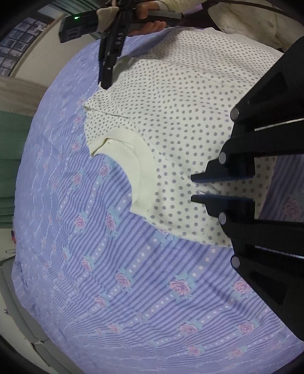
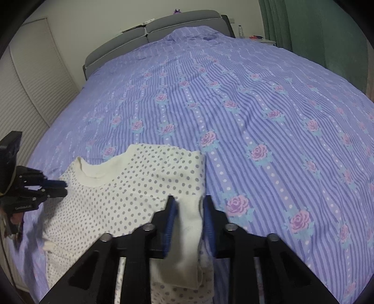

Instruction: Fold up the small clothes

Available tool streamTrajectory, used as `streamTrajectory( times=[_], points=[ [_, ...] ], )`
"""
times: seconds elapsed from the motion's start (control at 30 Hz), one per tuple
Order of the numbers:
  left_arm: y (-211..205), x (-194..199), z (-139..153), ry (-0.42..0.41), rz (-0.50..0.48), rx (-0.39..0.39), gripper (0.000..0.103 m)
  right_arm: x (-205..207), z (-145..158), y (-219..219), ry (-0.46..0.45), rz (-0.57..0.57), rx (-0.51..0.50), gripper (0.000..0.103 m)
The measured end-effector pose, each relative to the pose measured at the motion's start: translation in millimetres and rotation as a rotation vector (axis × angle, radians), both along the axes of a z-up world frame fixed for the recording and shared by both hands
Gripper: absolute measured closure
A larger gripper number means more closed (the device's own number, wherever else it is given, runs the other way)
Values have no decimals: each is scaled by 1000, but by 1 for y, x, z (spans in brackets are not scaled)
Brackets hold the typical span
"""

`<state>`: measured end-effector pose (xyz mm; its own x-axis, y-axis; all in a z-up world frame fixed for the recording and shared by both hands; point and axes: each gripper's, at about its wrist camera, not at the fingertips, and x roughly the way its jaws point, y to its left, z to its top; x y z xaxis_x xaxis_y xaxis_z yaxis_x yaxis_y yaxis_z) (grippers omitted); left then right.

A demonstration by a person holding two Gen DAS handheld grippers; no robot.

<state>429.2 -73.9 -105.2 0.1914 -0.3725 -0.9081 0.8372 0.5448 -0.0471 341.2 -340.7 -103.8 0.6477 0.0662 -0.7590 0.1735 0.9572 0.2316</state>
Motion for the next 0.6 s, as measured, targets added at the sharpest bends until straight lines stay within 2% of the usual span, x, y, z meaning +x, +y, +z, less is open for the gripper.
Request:
streamTrajectory(
  times=[0.13, 0.27, 0.37, 0.5, 0.6],
  points=[
    [5, -2, 1, -12, 11, -3, 96, -2, 5, 5, -15, 5, -48, 89],
    [13, -4, 5, -21, 21, -9, 97, -8, 19, 17, -38, 5, -160, 90],
    [17, -7, 6, -30, 16, 2, 98, -7, 25, 17, -47, 24, -166, 90],
    [19, -10, 7, -36, 10, 1, 98, -10, 29, 10, -70, 12, -123, 90],
    [24, -9, 8, -35, 12, 3, 99, -13, 28, 4, -61, -18, -78, 75]
  ],
)
